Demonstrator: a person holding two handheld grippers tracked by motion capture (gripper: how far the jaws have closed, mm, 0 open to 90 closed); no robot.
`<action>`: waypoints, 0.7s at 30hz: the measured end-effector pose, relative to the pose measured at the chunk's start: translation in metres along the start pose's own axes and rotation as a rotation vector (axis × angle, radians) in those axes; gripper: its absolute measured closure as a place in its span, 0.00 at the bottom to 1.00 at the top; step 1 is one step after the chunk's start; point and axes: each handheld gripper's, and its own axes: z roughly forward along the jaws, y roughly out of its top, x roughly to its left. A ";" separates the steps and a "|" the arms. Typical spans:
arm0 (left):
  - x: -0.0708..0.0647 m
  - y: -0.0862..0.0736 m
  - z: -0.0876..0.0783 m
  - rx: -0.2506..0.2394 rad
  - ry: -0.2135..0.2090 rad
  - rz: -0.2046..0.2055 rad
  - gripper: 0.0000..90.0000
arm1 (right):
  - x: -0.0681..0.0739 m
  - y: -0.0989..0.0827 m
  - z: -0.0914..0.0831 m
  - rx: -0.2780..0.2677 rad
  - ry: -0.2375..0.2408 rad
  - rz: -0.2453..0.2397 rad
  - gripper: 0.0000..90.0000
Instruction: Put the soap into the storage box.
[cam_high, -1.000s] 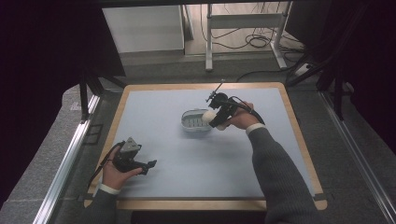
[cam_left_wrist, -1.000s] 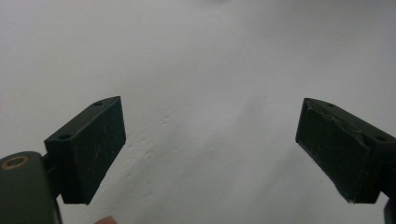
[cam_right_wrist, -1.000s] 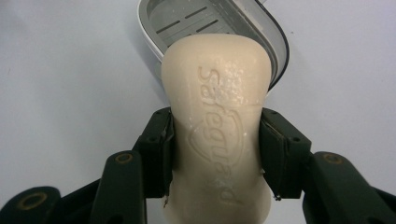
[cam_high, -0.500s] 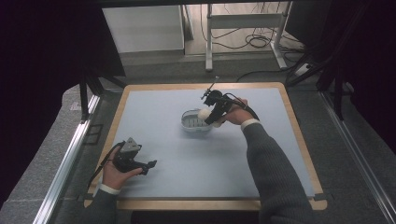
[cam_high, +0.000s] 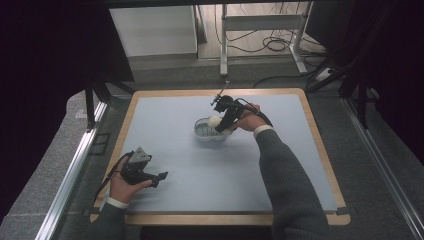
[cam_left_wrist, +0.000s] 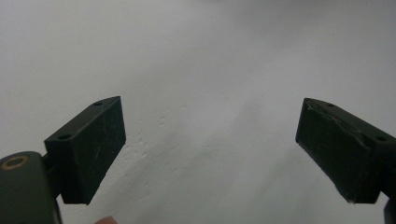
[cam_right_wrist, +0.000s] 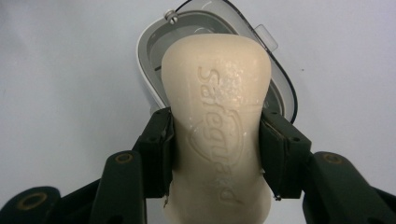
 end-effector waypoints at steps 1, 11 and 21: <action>0.000 0.000 0.000 -0.001 0.000 -0.001 0.10 | 0.000 0.001 0.001 0.000 -0.003 -0.001 0.55; 0.000 0.000 0.000 0.000 -0.001 0.000 0.10 | -0.004 0.011 0.014 0.006 0.016 -0.044 0.55; 0.001 0.000 -0.001 -0.002 0.002 0.001 0.10 | -0.007 0.020 0.027 0.017 0.022 -0.101 0.55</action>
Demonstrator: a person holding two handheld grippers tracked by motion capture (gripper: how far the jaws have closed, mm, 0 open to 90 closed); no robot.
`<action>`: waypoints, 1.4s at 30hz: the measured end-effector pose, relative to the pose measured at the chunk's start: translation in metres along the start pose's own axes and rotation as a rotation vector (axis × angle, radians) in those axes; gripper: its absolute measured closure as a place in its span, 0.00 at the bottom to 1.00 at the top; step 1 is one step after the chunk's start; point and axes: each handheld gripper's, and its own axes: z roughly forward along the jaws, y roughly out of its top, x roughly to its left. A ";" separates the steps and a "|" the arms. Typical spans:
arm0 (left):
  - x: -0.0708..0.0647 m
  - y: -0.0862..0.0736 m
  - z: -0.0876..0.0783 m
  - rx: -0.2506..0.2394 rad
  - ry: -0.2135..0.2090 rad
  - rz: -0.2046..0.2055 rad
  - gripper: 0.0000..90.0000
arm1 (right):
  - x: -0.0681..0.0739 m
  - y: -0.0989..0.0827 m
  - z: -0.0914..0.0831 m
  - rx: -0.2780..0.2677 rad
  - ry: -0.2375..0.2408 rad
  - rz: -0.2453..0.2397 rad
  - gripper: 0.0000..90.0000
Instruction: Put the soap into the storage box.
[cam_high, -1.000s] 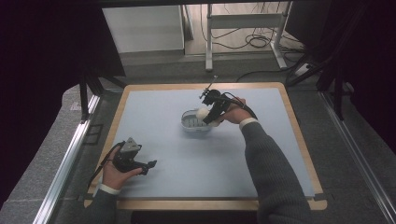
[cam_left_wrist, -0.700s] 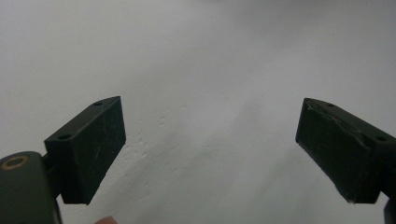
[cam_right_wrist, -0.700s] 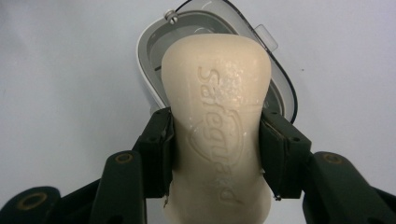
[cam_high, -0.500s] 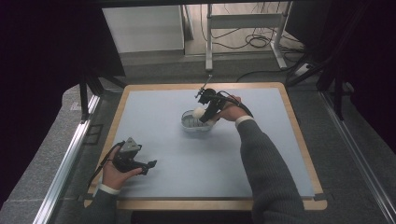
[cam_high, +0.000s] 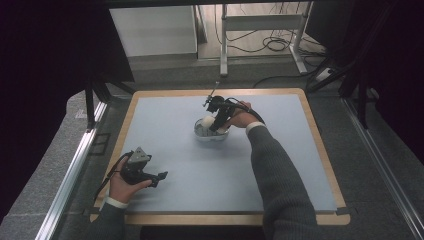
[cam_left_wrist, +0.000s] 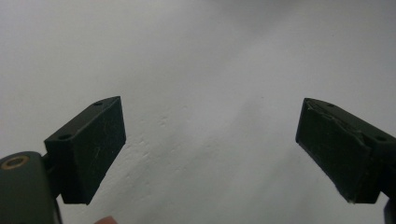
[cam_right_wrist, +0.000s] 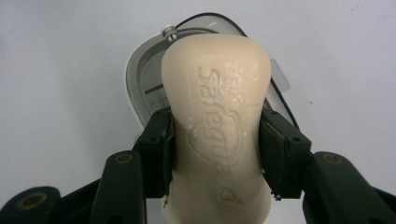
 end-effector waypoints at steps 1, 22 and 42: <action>0.000 0.000 0.000 0.001 0.000 0.001 0.10 | -0.001 0.000 0.001 -0.001 0.001 -0.008 0.55; -0.001 0.000 0.002 0.004 -0.003 0.002 0.10 | 0.007 0.003 0.007 0.005 -0.019 -0.048 0.46; -0.002 0.000 0.003 0.007 -0.003 0.003 0.10 | 0.021 -0.045 -0.033 -0.181 -0.068 0.088 0.40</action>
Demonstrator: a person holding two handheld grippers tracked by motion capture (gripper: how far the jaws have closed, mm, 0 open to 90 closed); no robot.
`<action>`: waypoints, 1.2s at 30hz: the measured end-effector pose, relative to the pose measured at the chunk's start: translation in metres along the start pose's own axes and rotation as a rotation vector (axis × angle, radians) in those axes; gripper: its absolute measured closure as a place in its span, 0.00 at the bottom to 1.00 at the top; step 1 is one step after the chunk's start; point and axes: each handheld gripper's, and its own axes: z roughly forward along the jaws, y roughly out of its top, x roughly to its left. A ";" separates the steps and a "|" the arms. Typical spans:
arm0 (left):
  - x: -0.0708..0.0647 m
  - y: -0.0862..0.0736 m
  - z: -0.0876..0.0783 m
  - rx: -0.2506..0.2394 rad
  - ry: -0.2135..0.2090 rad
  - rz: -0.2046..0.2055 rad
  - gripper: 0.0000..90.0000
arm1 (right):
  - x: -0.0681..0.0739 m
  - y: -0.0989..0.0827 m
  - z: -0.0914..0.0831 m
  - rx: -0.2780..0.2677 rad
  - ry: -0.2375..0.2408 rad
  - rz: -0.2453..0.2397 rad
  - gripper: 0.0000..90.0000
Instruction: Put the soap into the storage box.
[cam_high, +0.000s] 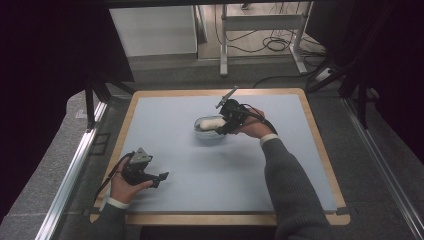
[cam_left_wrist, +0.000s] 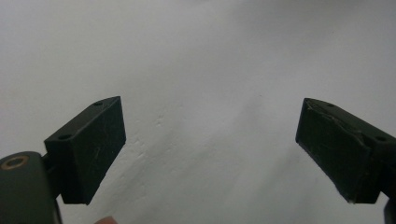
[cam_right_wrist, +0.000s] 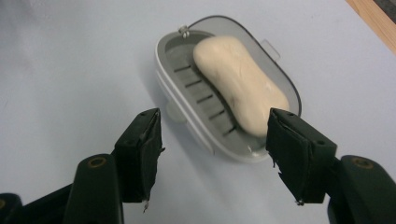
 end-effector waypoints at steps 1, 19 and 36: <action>0.000 0.000 -0.001 0.002 0.002 0.002 0.10 | 0.001 -0.005 -0.003 -0.005 -0.007 0.007 0.40; -0.002 0.000 0.001 -0.004 0.009 -0.011 0.10 | 0.018 -0.106 -0.051 -0.149 -0.098 0.163 0.38; -0.002 0.000 0.000 -0.012 0.017 -0.012 0.10 | 0.037 -0.185 -0.060 -0.236 -0.165 0.306 0.35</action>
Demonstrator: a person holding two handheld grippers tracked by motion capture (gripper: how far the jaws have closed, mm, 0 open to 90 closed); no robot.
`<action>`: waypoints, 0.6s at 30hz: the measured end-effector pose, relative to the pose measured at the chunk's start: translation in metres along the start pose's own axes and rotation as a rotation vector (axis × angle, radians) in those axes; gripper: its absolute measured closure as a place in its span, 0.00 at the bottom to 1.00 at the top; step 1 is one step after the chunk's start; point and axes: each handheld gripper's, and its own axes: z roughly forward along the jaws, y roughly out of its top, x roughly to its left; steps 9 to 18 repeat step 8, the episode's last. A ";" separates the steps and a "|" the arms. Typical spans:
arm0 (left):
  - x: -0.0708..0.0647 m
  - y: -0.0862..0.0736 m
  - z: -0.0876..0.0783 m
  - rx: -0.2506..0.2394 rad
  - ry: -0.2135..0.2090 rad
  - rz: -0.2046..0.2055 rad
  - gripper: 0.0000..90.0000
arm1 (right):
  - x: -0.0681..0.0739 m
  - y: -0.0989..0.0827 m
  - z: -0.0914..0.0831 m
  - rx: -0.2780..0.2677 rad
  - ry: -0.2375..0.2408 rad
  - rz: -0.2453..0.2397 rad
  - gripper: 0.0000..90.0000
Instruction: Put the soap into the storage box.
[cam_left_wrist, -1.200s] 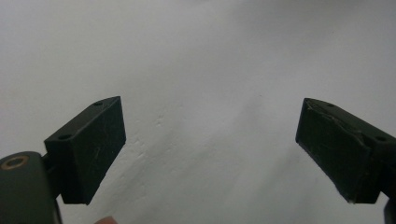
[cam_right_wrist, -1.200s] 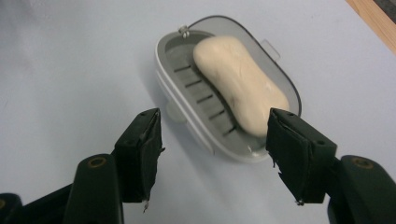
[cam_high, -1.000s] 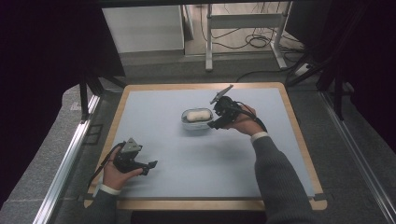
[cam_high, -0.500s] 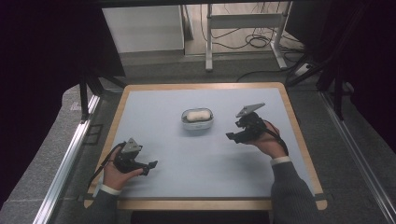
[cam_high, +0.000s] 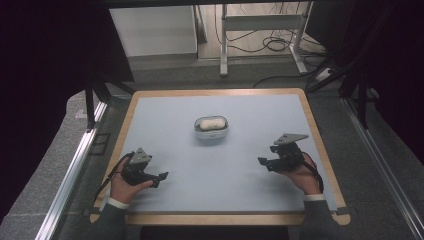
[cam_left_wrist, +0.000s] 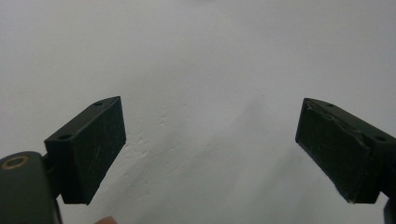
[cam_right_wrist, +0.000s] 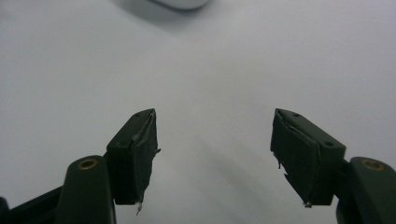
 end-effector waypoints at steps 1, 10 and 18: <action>0.000 0.000 0.000 0.000 0.001 0.000 0.10 | 0.000 0.000 0.000 -0.007 -0.001 0.000 0.35; -0.001 0.000 -0.001 -0.014 0.005 0.002 0.10 | 0.000 -0.005 0.001 -0.005 -0.015 -0.001 0.33; -0.001 0.000 -0.001 -0.014 0.005 0.002 0.10 | 0.000 -0.005 0.001 -0.005 -0.015 -0.001 0.33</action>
